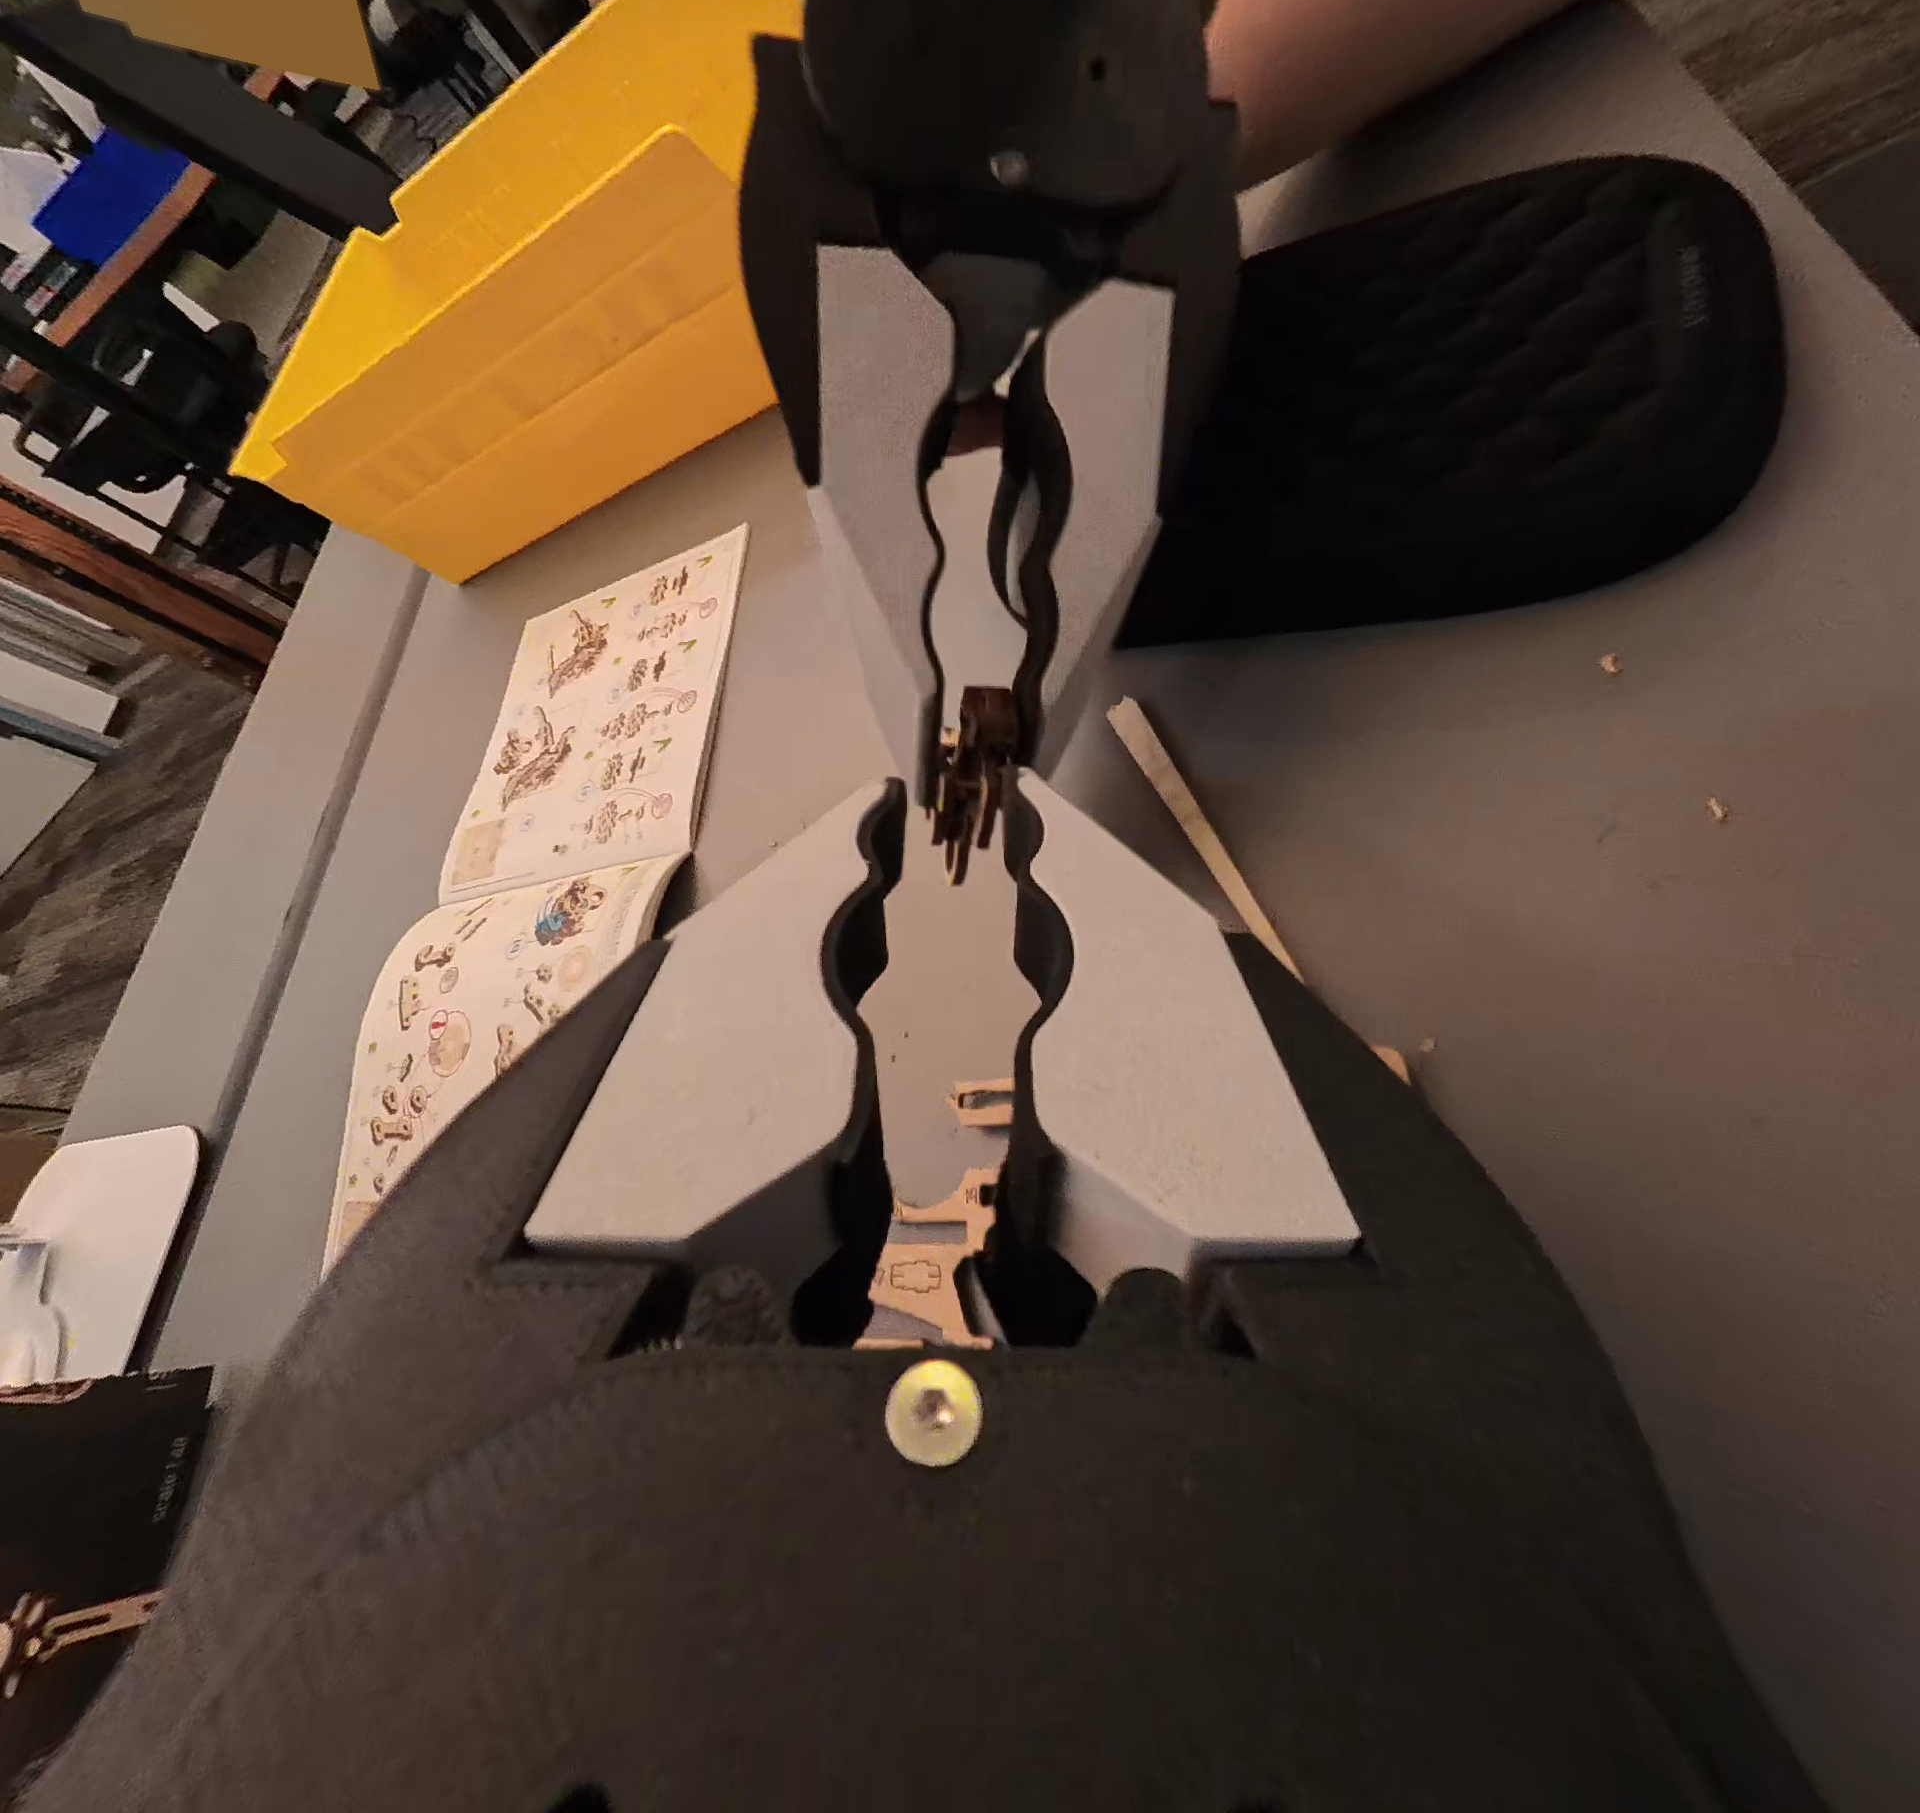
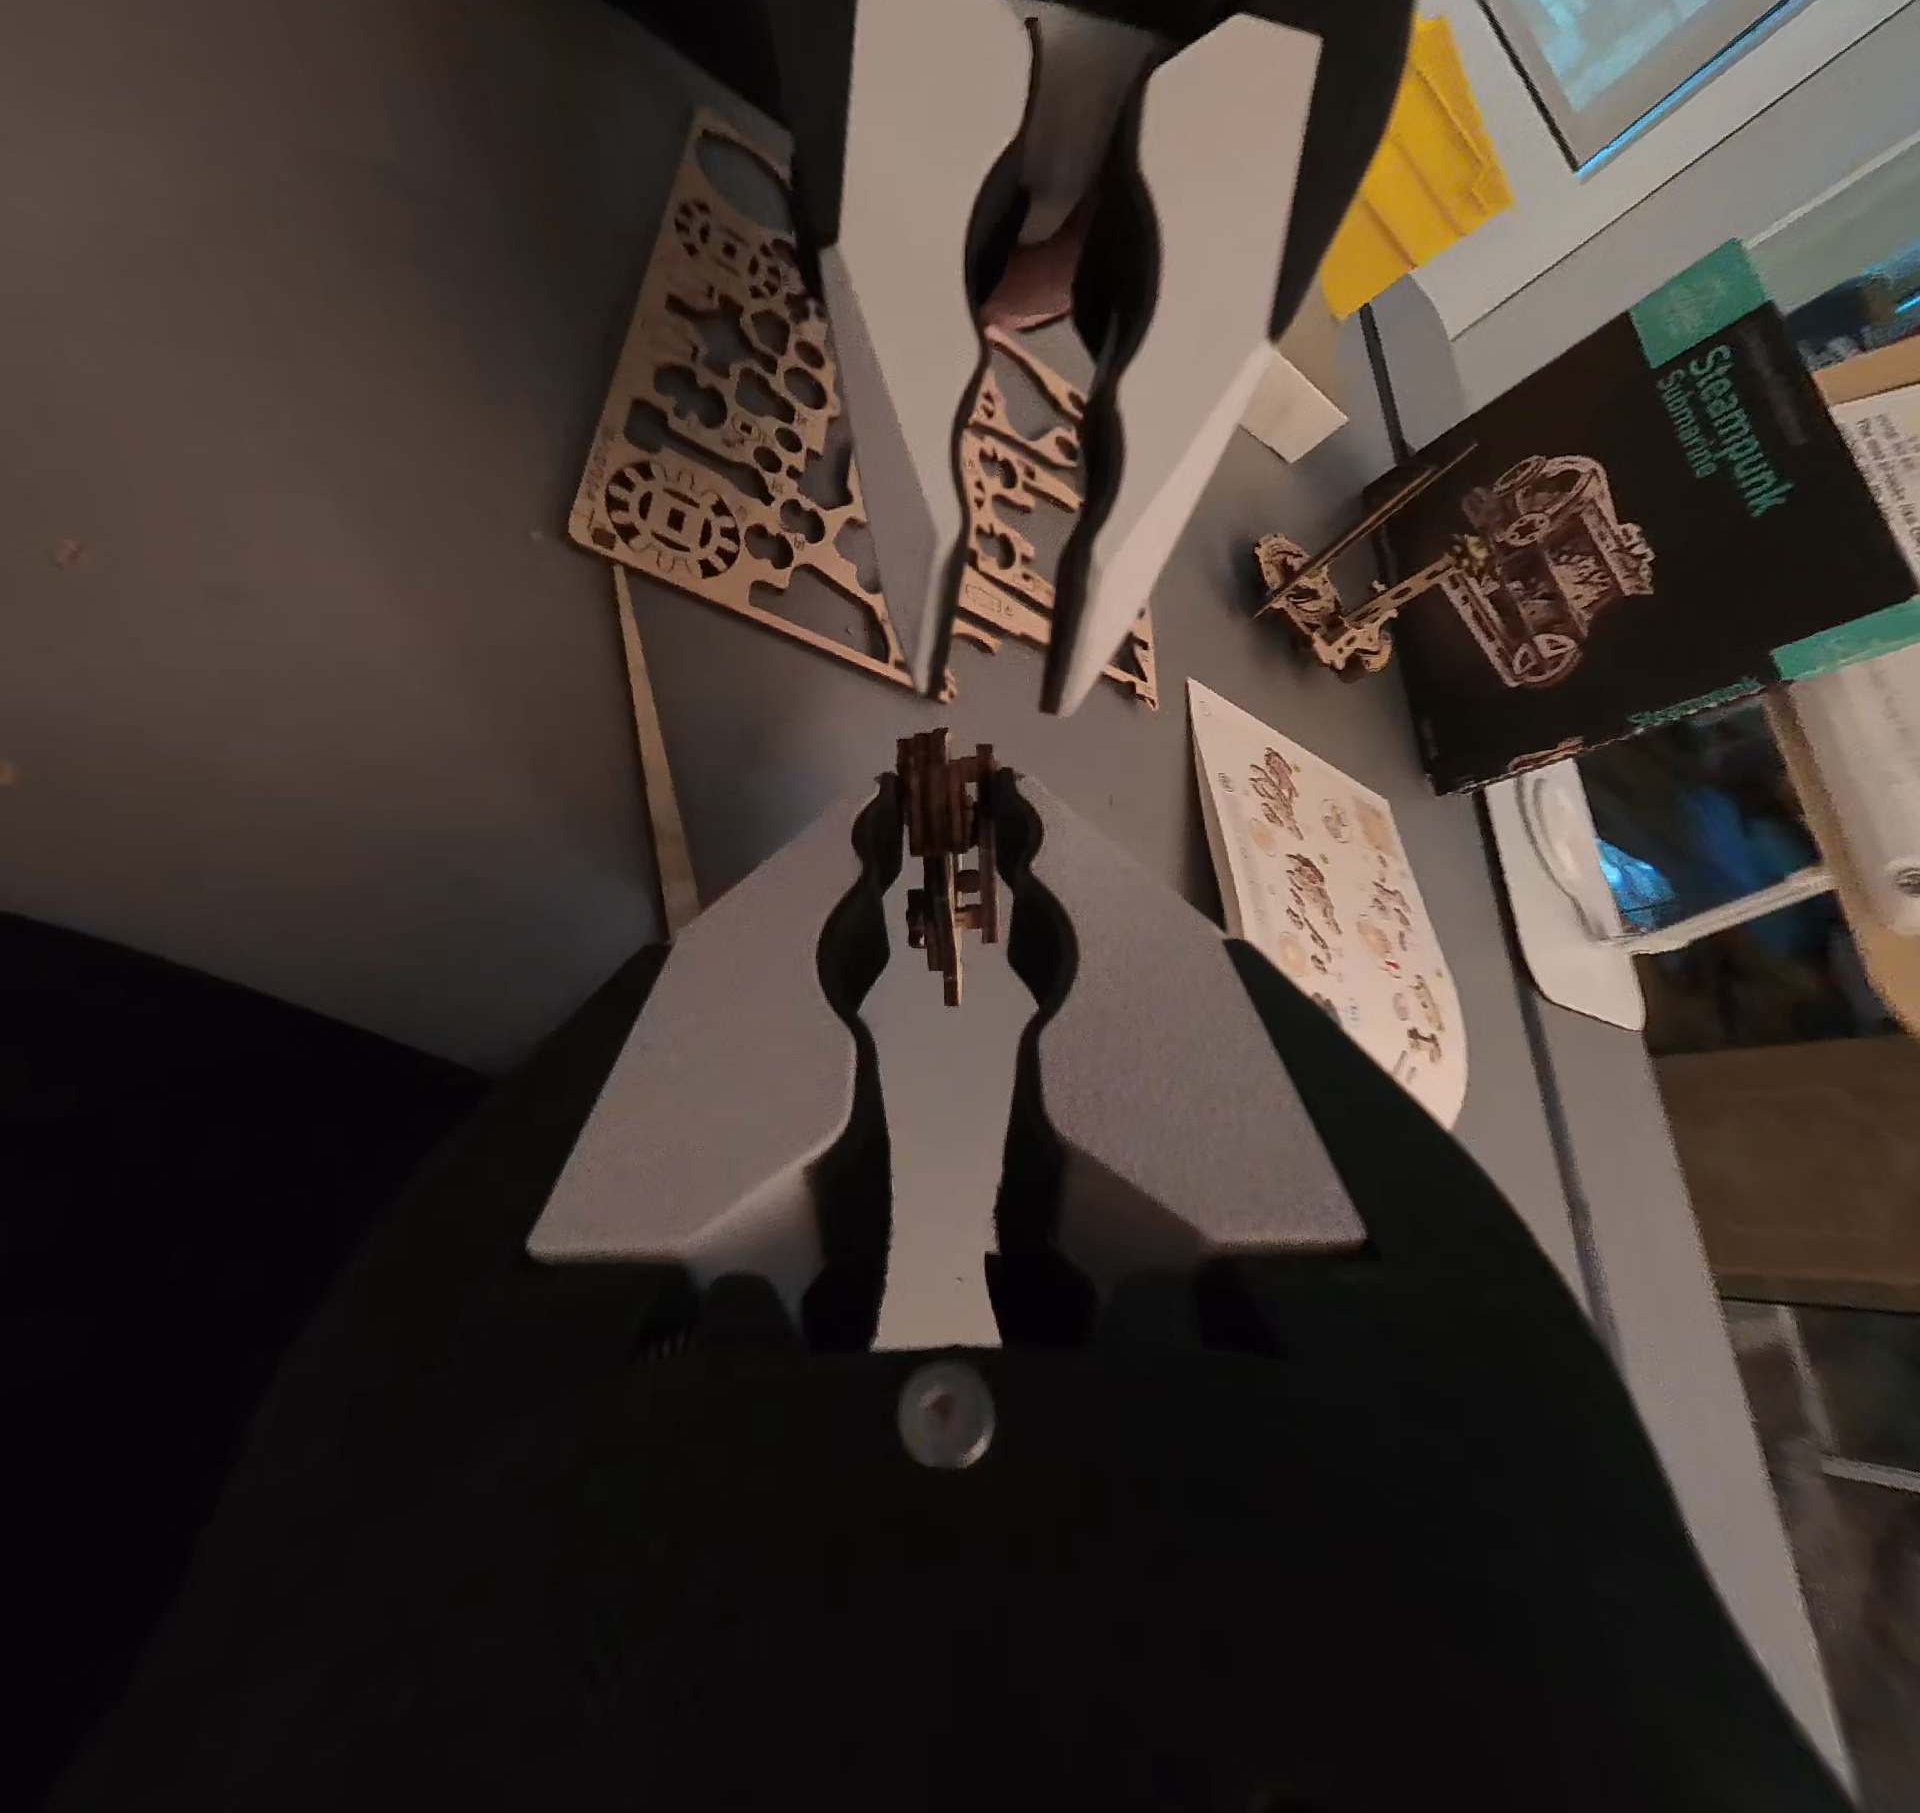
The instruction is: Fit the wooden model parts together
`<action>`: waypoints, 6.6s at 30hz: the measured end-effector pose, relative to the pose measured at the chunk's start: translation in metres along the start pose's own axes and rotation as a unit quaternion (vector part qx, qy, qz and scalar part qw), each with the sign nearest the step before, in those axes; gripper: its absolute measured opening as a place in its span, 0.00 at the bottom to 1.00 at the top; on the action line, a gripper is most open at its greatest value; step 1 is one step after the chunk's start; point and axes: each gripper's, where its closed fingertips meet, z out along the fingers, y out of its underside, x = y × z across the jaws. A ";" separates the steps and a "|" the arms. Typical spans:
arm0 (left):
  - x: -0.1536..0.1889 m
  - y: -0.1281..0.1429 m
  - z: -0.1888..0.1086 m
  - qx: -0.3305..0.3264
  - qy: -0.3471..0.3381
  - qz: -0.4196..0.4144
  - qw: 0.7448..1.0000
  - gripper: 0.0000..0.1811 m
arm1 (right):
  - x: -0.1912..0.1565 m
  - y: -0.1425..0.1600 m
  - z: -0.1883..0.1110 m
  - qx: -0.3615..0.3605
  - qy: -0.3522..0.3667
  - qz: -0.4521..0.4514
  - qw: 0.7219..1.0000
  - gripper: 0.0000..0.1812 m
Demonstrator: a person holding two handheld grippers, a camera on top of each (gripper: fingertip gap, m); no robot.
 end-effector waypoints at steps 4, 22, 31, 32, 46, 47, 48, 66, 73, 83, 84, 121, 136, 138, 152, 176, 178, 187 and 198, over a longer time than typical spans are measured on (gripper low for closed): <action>-0.001 -0.002 0.002 -0.003 -0.016 0.011 1.000 0.10 | -0.003 -0.003 0.002 -0.009 0.008 -0.016 1.000 0.09; -0.001 0.003 0.006 -0.021 -0.020 0.018 0.999 0.03 | 0.003 -0.004 0.001 -0.023 0.030 -0.002 0.999 0.09; -0.010 0.002 0.003 0.007 -0.021 -0.033 0.999 0.12 | 0.007 -0.003 0.000 -0.005 0.023 0.039 0.999 0.09; -0.009 0.003 0.003 0.007 -0.009 -0.049 0.999 0.16 | 0.009 -0.001 0.000 -0.005 0.025 0.044 0.999 0.09; -0.007 0.011 0.008 -0.017 -0.011 -0.037 0.999 0.01 | 0.014 -0.012 -0.009 0.103 -0.052 0.212 0.970 0.09; -0.007 0.009 0.007 -0.012 -0.007 -0.049 0.999 0.00 | 0.015 -0.014 -0.010 0.111 -0.057 0.218 0.968 0.09; -0.008 0.007 0.006 -0.004 -0.004 -0.062 0.998 0.00 | 0.017 -0.015 -0.012 0.121 -0.058 0.222 0.966 0.10; -0.035 -0.022 -0.016 0.158 0.100 -0.393 0.900 0.00 | 0.039 -0.018 -0.033 0.218 -0.106 0.344 0.907 0.15; -0.037 -0.021 -0.016 0.163 0.111 -0.423 0.884 0.00 | 0.042 -0.018 -0.034 0.230 -0.124 0.379 0.888 0.13; -0.027 -0.016 -0.008 0.135 0.122 -0.412 0.893 0.00 | 0.040 -0.013 -0.031 0.213 -0.128 0.392 0.886 0.09; -0.027 -0.014 -0.006 0.128 0.117 -0.409 0.896 0.00 | 0.040 -0.011 -0.030 0.203 -0.127 0.393 0.888 0.09; -0.101 0.116 -0.034 -0.218 -0.292 -0.247 0.898 0.39 | 0.035 0.095 -0.002 -0.077 -0.024 0.476 0.876 0.14; -0.110 0.106 -0.042 -0.182 -0.306 -0.274 0.894 0.44 | 0.094 0.097 -0.036 -0.123 0.195 0.355 0.906 0.42; -0.115 0.098 -0.048 -0.160 -0.315 -0.287 0.891 0.45 | 0.106 0.095 -0.047 -0.134 0.238 0.345 0.898 0.46; -0.182 0.032 -0.128 -0.279 -0.496 -0.073 0.819 0.63 | 0.103 0.083 -0.135 -0.159 0.408 0.352 0.827 0.62; -0.097 0.013 -0.236 -0.253 -0.525 -0.180 0.792 0.62 | 0.003 0.117 -0.229 -0.230 0.492 0.396 0.740 0.67; -0.077 0.032 -0.239 -0.209 -0.520 -0.255 0.788 0.63 | 0.003 0.121 -0.231 -0.242 0.504 0.390 0.731 0.69; -0.012 0.084 -0.211 -0.123 -0.502 -0.407 0.753 0.65 | 0.004 0.128 -0.194 -0.244 0.482 0.415 0.732 0.74; 0.011 0.143 -0.283 -0.168 -0.554 -0.452 0.679 0.67 | -0.012 0.158 -0.204 -0.234 0.465 0.487 0.701 0.74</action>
